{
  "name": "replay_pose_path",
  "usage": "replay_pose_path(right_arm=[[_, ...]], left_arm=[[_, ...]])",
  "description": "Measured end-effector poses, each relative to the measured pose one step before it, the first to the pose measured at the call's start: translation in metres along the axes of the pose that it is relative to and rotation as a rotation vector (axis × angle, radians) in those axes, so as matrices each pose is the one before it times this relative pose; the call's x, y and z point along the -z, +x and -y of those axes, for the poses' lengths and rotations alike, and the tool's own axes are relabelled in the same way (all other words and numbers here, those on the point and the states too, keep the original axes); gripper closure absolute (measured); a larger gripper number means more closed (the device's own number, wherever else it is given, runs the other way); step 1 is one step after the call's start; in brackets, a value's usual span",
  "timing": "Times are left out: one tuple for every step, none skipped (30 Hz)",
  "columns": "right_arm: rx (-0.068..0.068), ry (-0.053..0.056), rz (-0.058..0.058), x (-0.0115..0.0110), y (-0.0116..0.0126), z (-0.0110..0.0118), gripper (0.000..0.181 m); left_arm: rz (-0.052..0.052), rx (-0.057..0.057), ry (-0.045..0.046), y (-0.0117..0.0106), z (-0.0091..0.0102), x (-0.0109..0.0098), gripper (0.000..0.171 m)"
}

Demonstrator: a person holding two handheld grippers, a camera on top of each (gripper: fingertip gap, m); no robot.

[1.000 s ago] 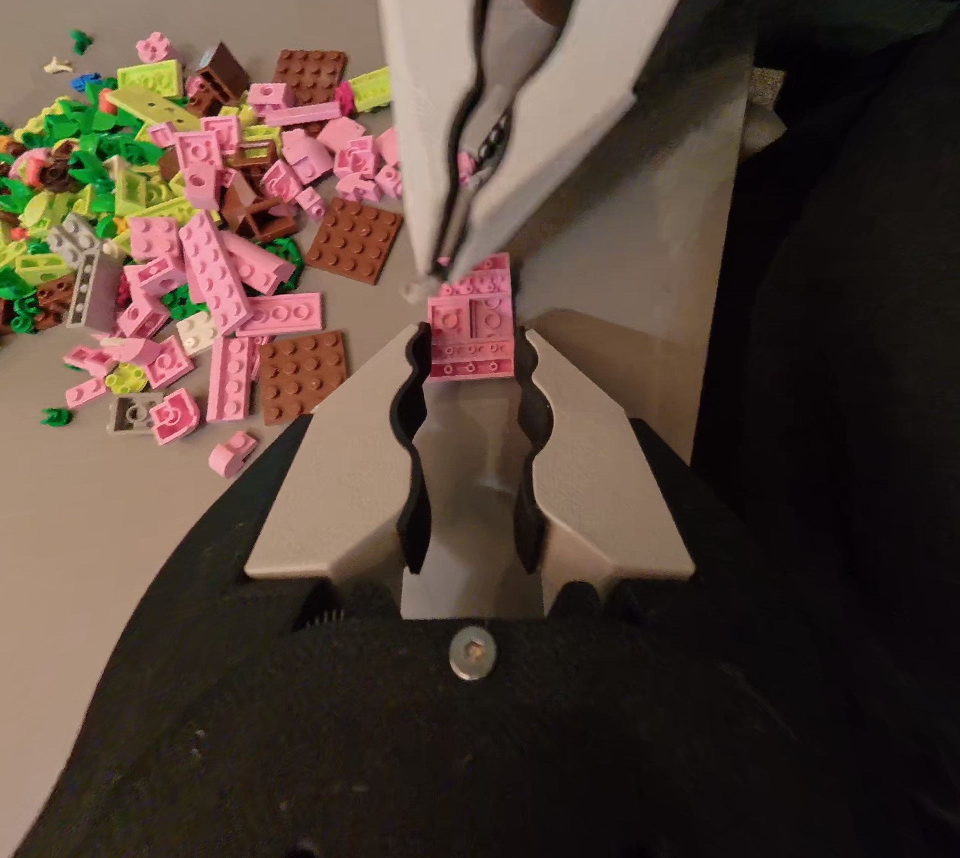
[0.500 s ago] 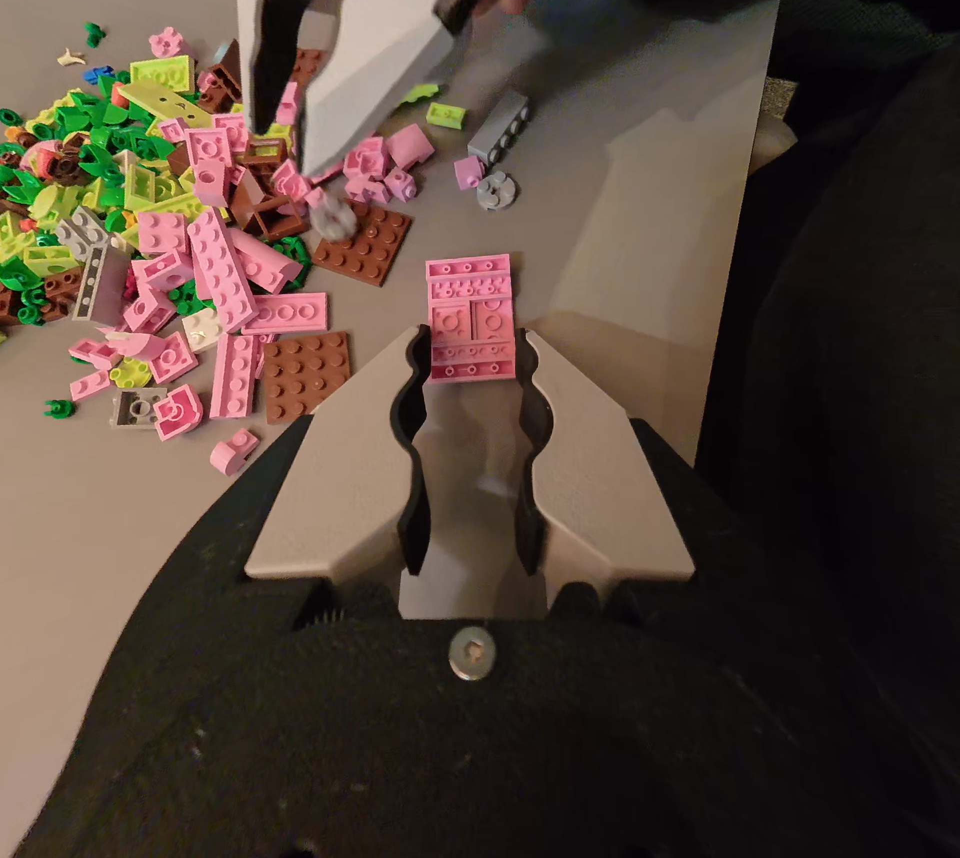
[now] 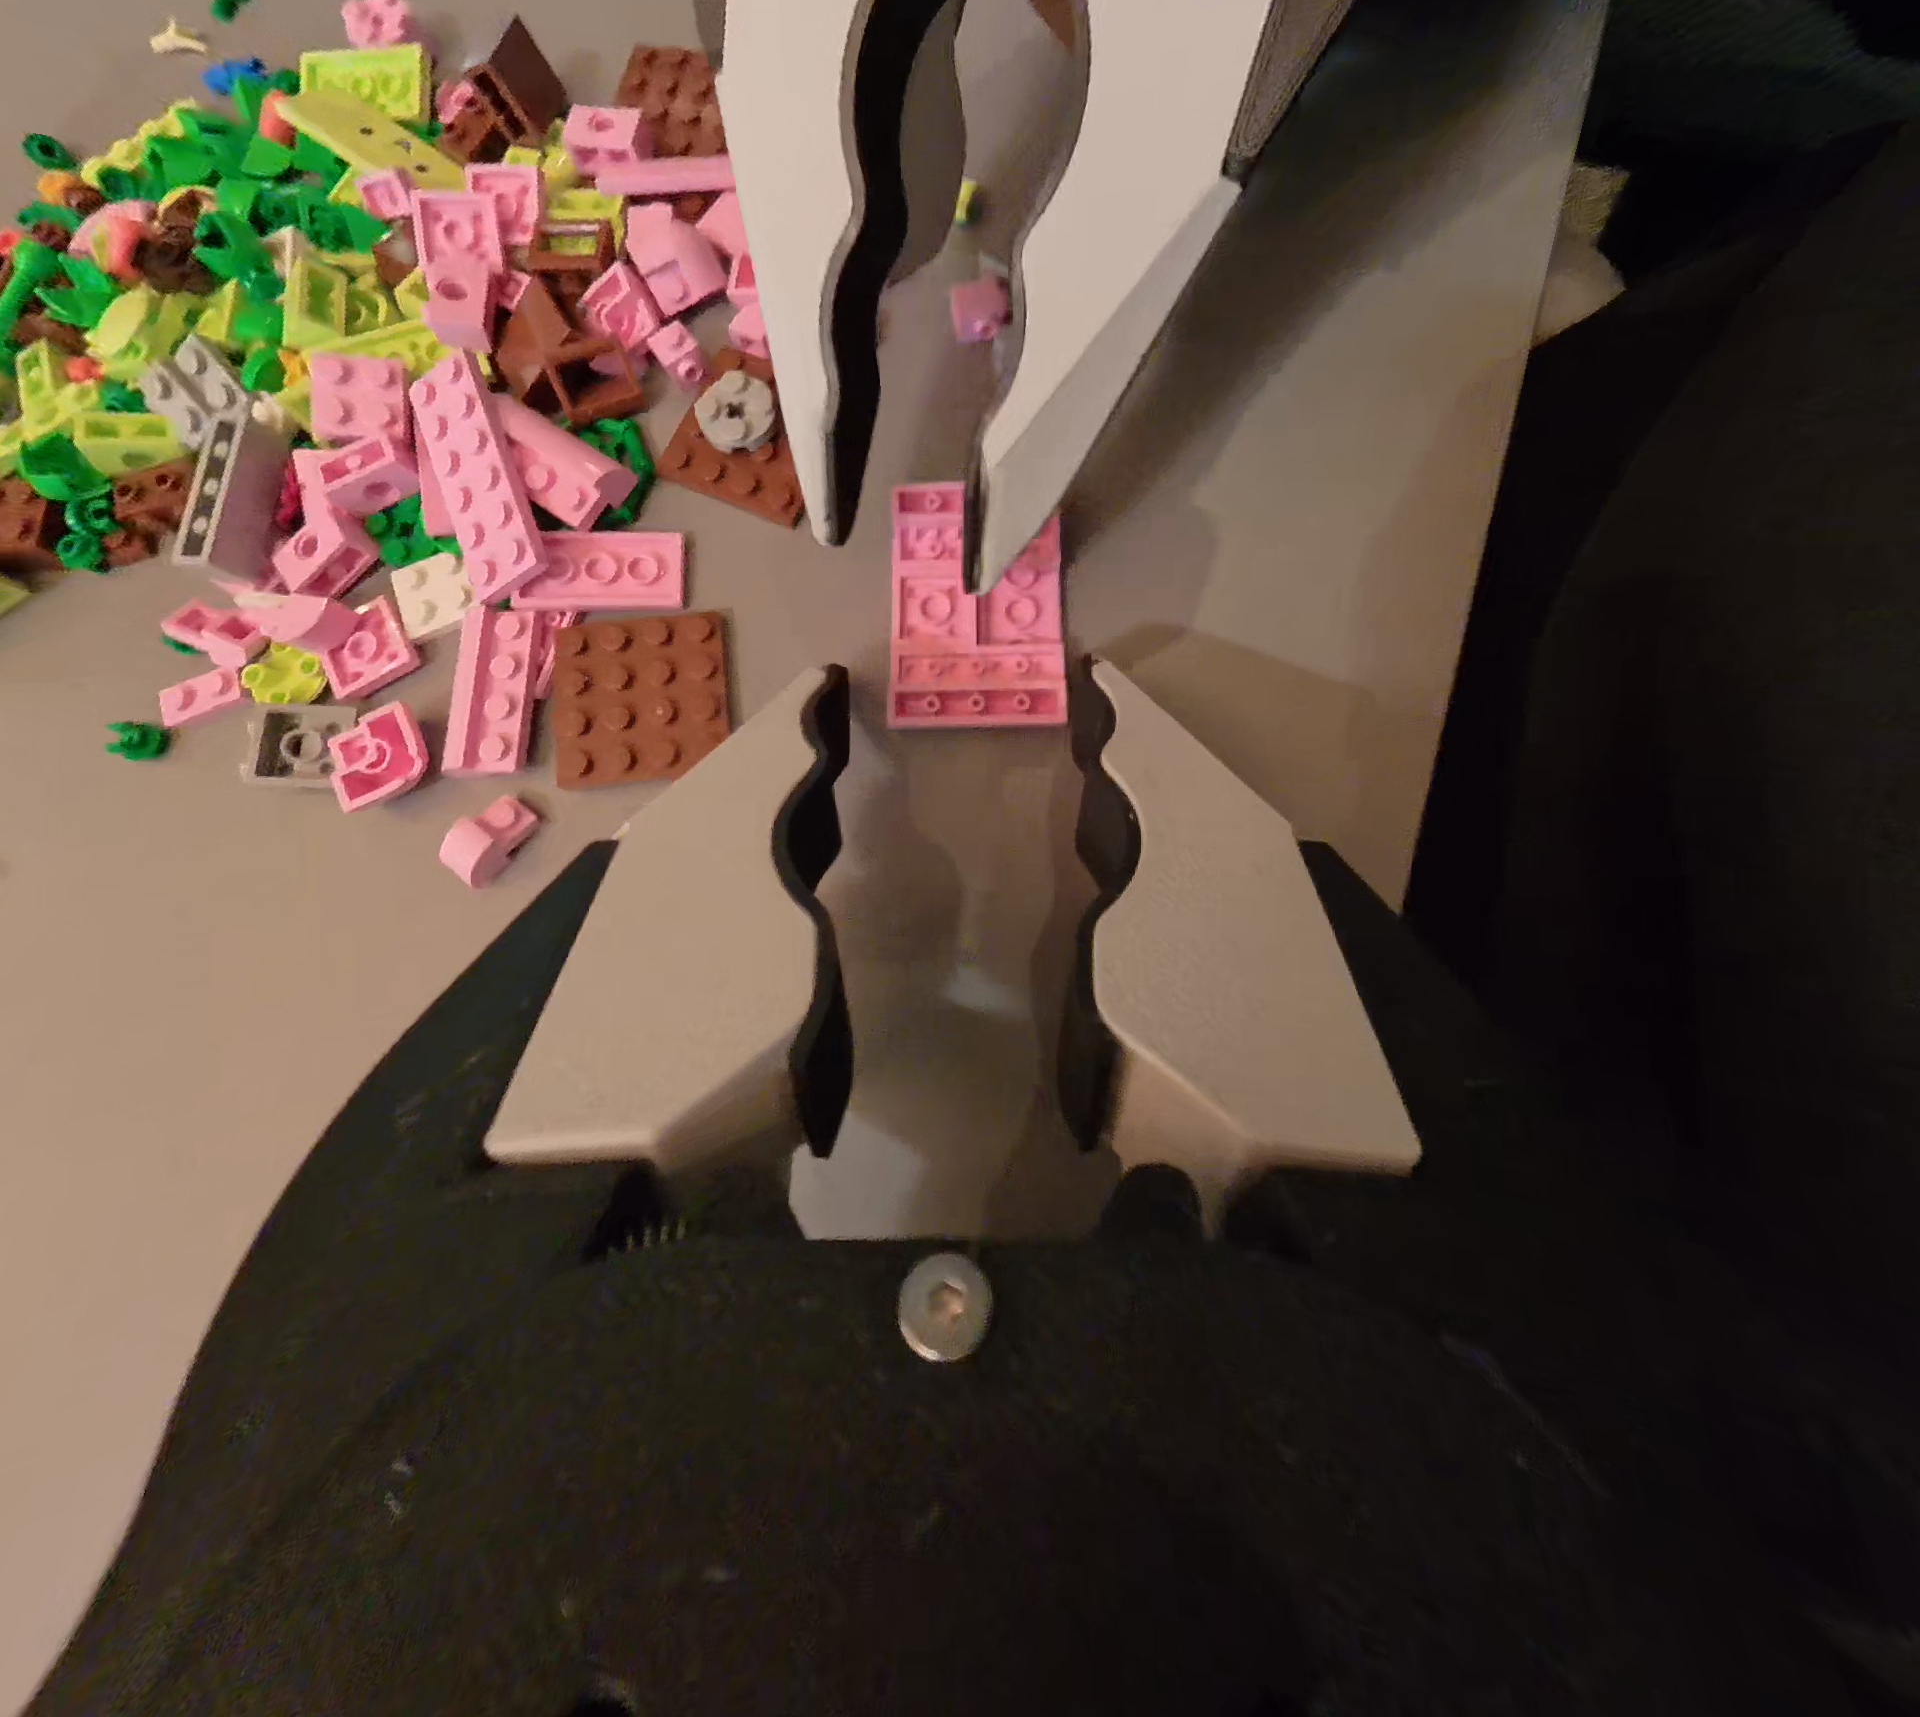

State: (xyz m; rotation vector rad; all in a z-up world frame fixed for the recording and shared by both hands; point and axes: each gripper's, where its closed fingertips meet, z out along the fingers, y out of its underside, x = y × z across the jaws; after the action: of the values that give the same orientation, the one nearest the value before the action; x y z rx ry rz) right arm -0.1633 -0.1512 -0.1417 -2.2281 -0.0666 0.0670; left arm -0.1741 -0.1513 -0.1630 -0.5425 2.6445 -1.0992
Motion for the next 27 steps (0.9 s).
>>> replay_pose_path(right_arm=[[-0.0032, -0.0196, 0.0271, -0.00248, -0.00146, -0.00074, 0.161], [0.0019, -0.0222, 0.0183, -0.00219, -0.00028, -0.00107, 0.162], [0.0093, -0.0226, 0.0130, -0.00194, 0.00002, -0.00165, 0.162], [0.0147, -0.0248, 0.0153, -0.00174, -0.00067, -0.00219, 0.163], [0.0157, -0.0219, 0.0106, -0.00147, -0.00036, -0.00202, 0.165], [0.0119, -0.0155, 0.0120, -0.00082, -0.00066, -0.00127, 0.166], [0.0060, -0.0041, 0.0197, 0.00002, -0.00187, 0.00059, 0.169], [0.0033, -0.0076, 0.0159, 0.00008, -0.00139, -0.00012, 0.169], [0.0045, -0.0097, 0.0115, -0.00008, -0.00118, -0.00085, 0.169], [0.0062, -0.0057, 0.0146, -0.00009, -0.00228, -0.00036, 0.164], [0.0033, -0.0049, 0.0081, 0.00010, -0.00138, -0.00005, 0.160], [0.0014, -0.0069, -0.0047, 0.00005, 0.00066, -0.00008, 0.160], [0.0047, -0.0044, -0.0061, -0.00025, 0.00055, -0.00009, 0.161], [0.0074, -0.0029, -0.0025, -0.00034, -0.00029, 0.00005, 0.161], [0.0077, -0.0053, -0.0070, -0.00014, 0.00040, 0.00001, 0.161], [0.0103, -0.0070, -0.0102, 0.00009, 0.00081, -0.00018, 0.161], [0.0139, -0.0073, -0.0139, 0.00014, 0.00118, -0.00007, 0.162], [0.0171, -0.0050, -0.0242, 0.00022, 0.00264, 0.00039, 0.161], [0.0167, -0.0018, -0.0172, 0.00014, 0.00157, 0.00058, 0.161], [0.0084, -0.0052, 0.0006, -0.00041, -0.00051, -0.00025, 0.161], [-0.0013, -0.0129, 0.0019, -0.00100, 0.00009, -0.00146, 0.161], [-0.0028, -0.0124, 0.0026, -0.00113, 0.00034, -0.00173, 0.161], [-0.0016, -0.0013, 0.0054, -0.00056, -0.00002, -0.00006, 0.162], [-0.0010, -0.0014, 0.0097, -0.00019, -0.00063, -0.00003, 0.163], [-0.0026, -0.0035, 0.0118, -0.00019, -0.00086, -0.00013, 0.167], [-0.0021, -0.0038, 0.0042, -0.00001, -0.00006, -0.00004, 0.167], [-0.0008, -0.0017, 0.0031, -0.00003, 0.00019, -0.00006, 0.167]], left_arm=[[0.0059, -0.0034, -0.00097, -0.00039, -0.00023, -0.00005, 0.135], [0.0027, -0.0064, 0.00018, 0.00030, 0.00004, -0.00005, 0.138], [-0.0014, -0.0062, -0.00310, 0.00075, -0.00036, -0.00032, 0.138], [-0.0025, -0.0064, -0.00036, 0.00066, 0.00000, -0.00022, 0.138], [-0.0025, -0.0045, 0.00110, 0.00031, 0.00008, 0.00003, 0.137], [-0.0028, -0.0018, -0.00006, 0.00018, 0.00001, -0.00003, 0.138], [-0.0030, 0.0002, 0.00040, 0.00008, -0.00001, 0.00000, 0.138], [-0.0024, -0.0031, -0.00011, 0.00008, -0.00008, 0.00007, 0.138], [-0.0030, -0.0024, -0.00022, 0.00021, -0.00001, -0.00015, 0.137], [-0.0013, -0.0007, 0.00010, 0.00000, -0.00003, 0.00002, 0.138], [0.0003, -0.0034, 0.00019, 0.00004, 0.00003, 0.00002, 0.137], [0.0006, -0.0045, 0.00008, 0.00001, -0.00008, -0.00001, 0.137], [-0.0010, -0.0029, -0.00004, 0.00005, -0.00010, -0.00003, 0.137], [-0.0009, -0.0045, 0.00025, 0.00003, 0.00006, -0.00001, 0.137], [-0.0016, -0.0032, 0.00021, 0.00010, -0.00006, -0.00005, 0.137], [-0.0033, -0.0006, -0.00012, 0.00023, 0.00002, -0.00006, 0.137], [-0.0035, 0.0002, -0.00011, 0.00028, -0.00004, 0.00001, 0.138], [-0.0026, -0.0006, -0.00003, 0.00013, 0.00004, -0.00006, 0.137], [-0.0016, 0.0002, -0.00003, 0.00015, 0.00002, -0.00003, 0.137], [-0.0023, 0.0006, -0.00008, 0.00014, -0.00004, 0.00001, 0.137], [-0.0028, -0.0008, -0.00010, 0.00043, -0.00003, 0.00004, 0.137], [-0.0021, -0.0037, 0.00017, 0.00048, 0.00001, -0.00008, 0.138], [0.0003, -0.0043, 0.00039, 0.00019, 0.00009, 0.00000, 0.137], [0.0005, -0.0013, 0.00015, 0.00003, -0.00002, 0.00005, 0.138], [-0.0008, -0.0002, -0.00006, 0.00023, -0.00003, -0.00010, 0.138], [-0.0007, -0.0004, 0.00003, 0.00016, -0.00001, 0.00003, 0.138], [-0.0019, -0.0001, -0.00017, 0.00017, -0.00001, -0.00002, 0.138]])
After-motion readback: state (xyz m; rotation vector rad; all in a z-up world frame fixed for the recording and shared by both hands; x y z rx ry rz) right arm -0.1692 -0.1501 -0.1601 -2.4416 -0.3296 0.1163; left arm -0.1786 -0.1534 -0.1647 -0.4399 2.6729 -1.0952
